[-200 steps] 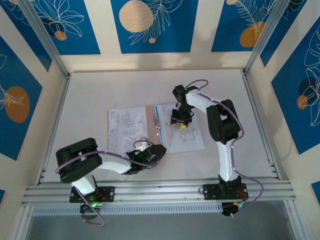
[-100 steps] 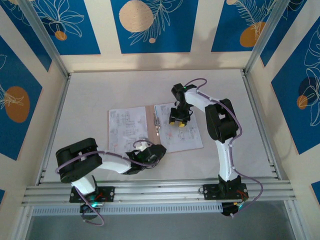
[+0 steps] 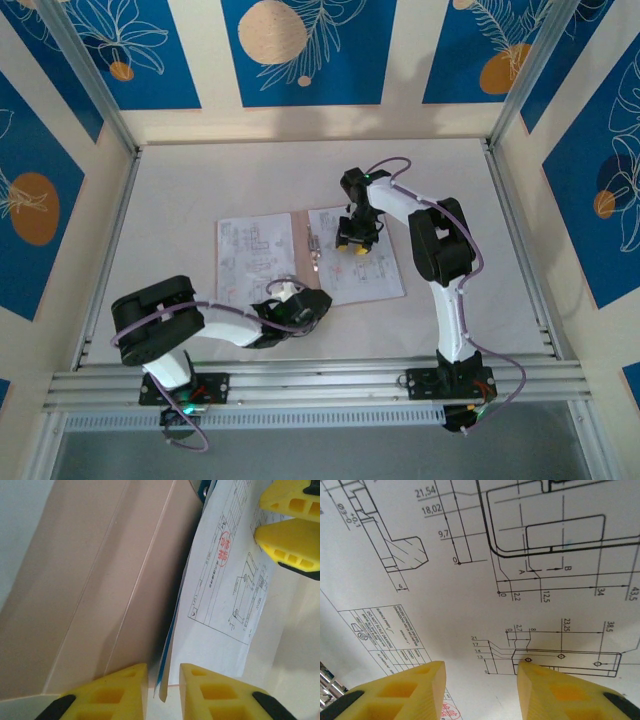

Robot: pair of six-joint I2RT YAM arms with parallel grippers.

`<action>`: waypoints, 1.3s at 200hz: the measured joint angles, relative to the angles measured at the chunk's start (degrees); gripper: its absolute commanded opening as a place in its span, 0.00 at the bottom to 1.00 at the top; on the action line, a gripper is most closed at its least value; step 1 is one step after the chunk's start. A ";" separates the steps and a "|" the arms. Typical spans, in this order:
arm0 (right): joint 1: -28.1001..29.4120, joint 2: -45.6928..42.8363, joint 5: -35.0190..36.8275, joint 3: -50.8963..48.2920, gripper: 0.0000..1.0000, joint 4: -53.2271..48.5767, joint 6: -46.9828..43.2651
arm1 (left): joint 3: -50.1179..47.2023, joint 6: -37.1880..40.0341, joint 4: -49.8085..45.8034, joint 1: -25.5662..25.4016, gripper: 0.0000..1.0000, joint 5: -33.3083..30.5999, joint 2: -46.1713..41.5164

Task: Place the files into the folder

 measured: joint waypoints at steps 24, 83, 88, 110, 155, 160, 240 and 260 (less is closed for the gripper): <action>0.00 0.00 0.00 0.00 0.44 0.00 -0.02 | 0.00 -0.04 0.00 0.17 0.13 0.11 0.00; 0.00 0.00 -0.42 0.11 0.47 -0.02 -0.02 | 0.07 0.11 -1.92 0.28 0.29 0.59 -0.61; 0.00 0.00 -0.48 0.17 0.47 -0.07 -0.02 | 0.17 0.11 -2.67 0.28 0.31 0.63 -1.07; 0.00 0.00 -0.70 0.76 0.49 -0.46 -0.02 | 1.07 1.07 -7.15 0.28 0.36 0.87 -3.98; 0.00 -0.20 -1.46 3.50 0.52 -1.01 0.00 | 2.58 2.99 -16.59 0.90 0.41 1.07 -12.35; 0.00 -0.24 -1.49 3.74 0.52 -1.07 0.00 | 2.71 3.08 -17.73 1.01 0.41 1.07 -13.09; 1.07 -3.13 -2.75 7.74 0.15 -0.94 3.26 | 5.60 16.50 -42.56 17.59 0.14 9.66 -25.38; 2.80 -2.49 -2.82 11.41 0.10 -0.98 4.59 | 5.49 21.55 -46.60 24.06 0.07 14.23 -25.99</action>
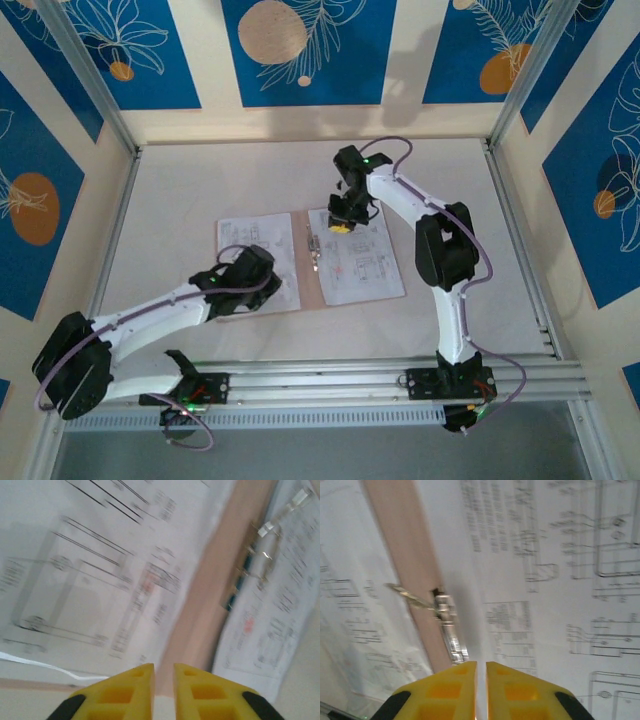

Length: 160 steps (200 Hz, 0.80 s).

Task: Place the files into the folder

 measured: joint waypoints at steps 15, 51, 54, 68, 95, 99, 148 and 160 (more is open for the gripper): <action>1.16 1.60 -0.20 3.85 0.08 0.07 0.85 | -0.70 3.56 -1.64 3.87 0.03 3.08 0.00; 2.45 7.63 -1.29 11.47 0.07 0.00 2.67 | -2.73 10.38 -4.22 9.33 0.00 9.07 0.57; 2.45 8.28 -1.40 12.13 0.07 -0.13 2.89 | -2.86 10.99 -4.33 9.66 0.00 9.62 0.79; 2.43 11.06 -1.70 14.75 0.06 -0.37 3.30 | -3.37 12.61 -4.48 10.38 0.00 11.10 1.64; 2.32 15.30 -2.58 18.64 0.07 -1.25 4.11 | -4.46 14.62 -4.42 10.95 0.00 12.92 3.23; 2.32 15.72 -2.75 19.10 0.07 -1.42 4.15 | -4.61 14.84 -4.44 10.95 0.00 13.14 3.54; 2.27 18.25 -5.01 21.59 0.07 -2.27 4.50 | -5.92 15.98 -3.43 10.99 0.00 14.38 5.60; 2.27 18.34 -5.79 21.66 0.07 -2.47 4.46 | -5.92 15.98 -3.08 10.99 0.00 14.53 5.68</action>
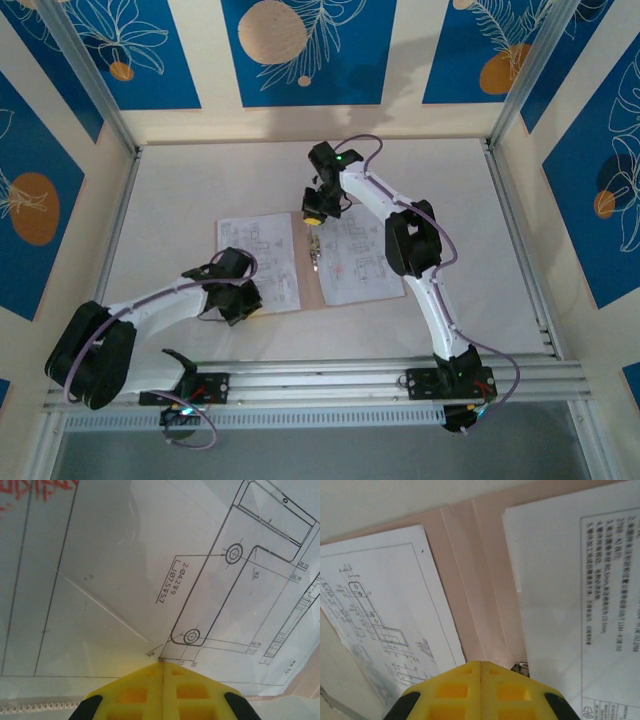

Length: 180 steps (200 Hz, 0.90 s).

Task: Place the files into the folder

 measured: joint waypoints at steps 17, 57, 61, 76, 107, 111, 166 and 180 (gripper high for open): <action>0.00 0.04 -0.90 0.00 0.07 -0.20 -0.15 | 0.00 0.00 0.22 0.00 0.00 0.17 0.13; -0.04 -0.68 -2.36 -1.53 0.07 0.02 -1.05 | 0.00 -0.42 0.42 0.00 0.00 0.17 0.20; -0.04 -1.14 -2.54 -2.23 0.07 0.07 -1.11 | -0.02 -0.57 0.46 0.00 0.00 0.15 0.20; -0.04 -2.78 -3.54 -5.20 0.07 0.17 -1.57 | -0.20 -1.20 1.07 0.00 0.00 0.13 0.17; 0.31 -8.04 -5.40 -13.20 0.07 1.51 -2.19 | -0.76 -2.97 1.73 0.00 0.00 -0.55 -0.59; 0.44 -8.98 -5.53 -14.40 0.07 1.70 -2.32 | -0.85 -3.13 1.73 0.00 0.00 -0.72 -0.74; 1.86 -20.35 -5.66 -28.02 0.07 4.87 -2.23 | -1.62 -5.14 2.45 0.00 0.00 -1.81 -1.88; 1.57 -22.73 -4.55 -30.32 0.08 5.95 -1.44 | -1.62 -5.18 2.82 0.00 0.00 -1.79 -1.92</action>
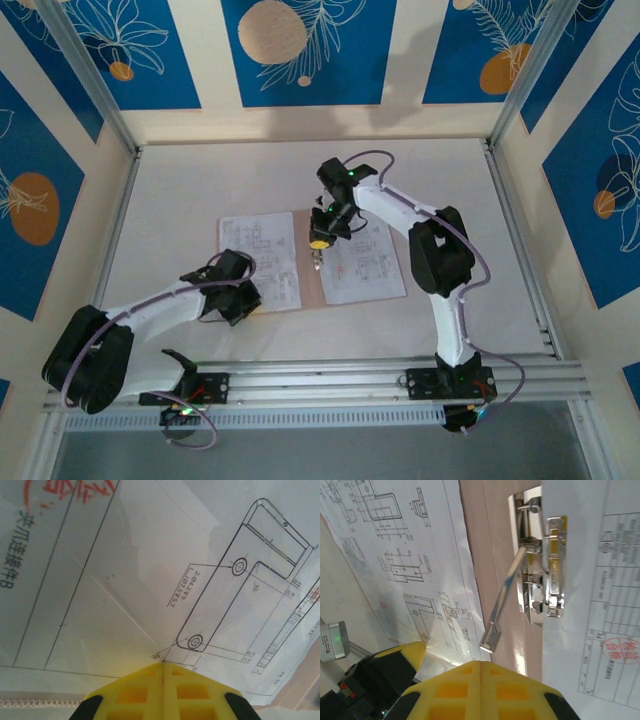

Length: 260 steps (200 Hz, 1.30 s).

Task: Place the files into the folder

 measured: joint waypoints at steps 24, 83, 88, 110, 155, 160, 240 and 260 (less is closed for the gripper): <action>-1.70 -4.87 1.57 -4.55 0.11 2.19 1.99 | 0.00 0.00 0.79 -0.02 0.00 0.20 0.52; -8.31 -17.49 3.78 -17.49 0.25 10.51 9.81 | 2.58 -0.20 4.24 -6.67 0.00 0.59 5.57; -8.76 -18.32 3.74 -18.62 0.26 11.34 10.82 | 3.08 -0.42 4.74 -7.74 0.00 0.63 6.40; -10.91 -21.40 2.16 -24.35 0.33 16.22 13.97 | 5.73 -1.20 7.10 -12.00 0.00 0.63 10.23; -13.44 -23.69 -1.75 -34.32 0.40 27.43 20.81 | 13.38 -1.46 12.70 -18.01 0.00 2.21 20.15; -13.57 -23.82 -2.05 -35.12 0.40 28.63 21.31 | 14.38 -1.40 13.35 -18.45 0.00 2.64 21.33; -18.82 -23.17 -6.86 -39.89 0.44 43.01 26.16 | 24.37 0.22 19.28 -21.94 0.00 6.10 32.28; -19.41 -20.39 -8.09 -38.45 0.44 43.67 26.14 | 24.98 0.24 20.24 -22.21 0.00 6.95 33.18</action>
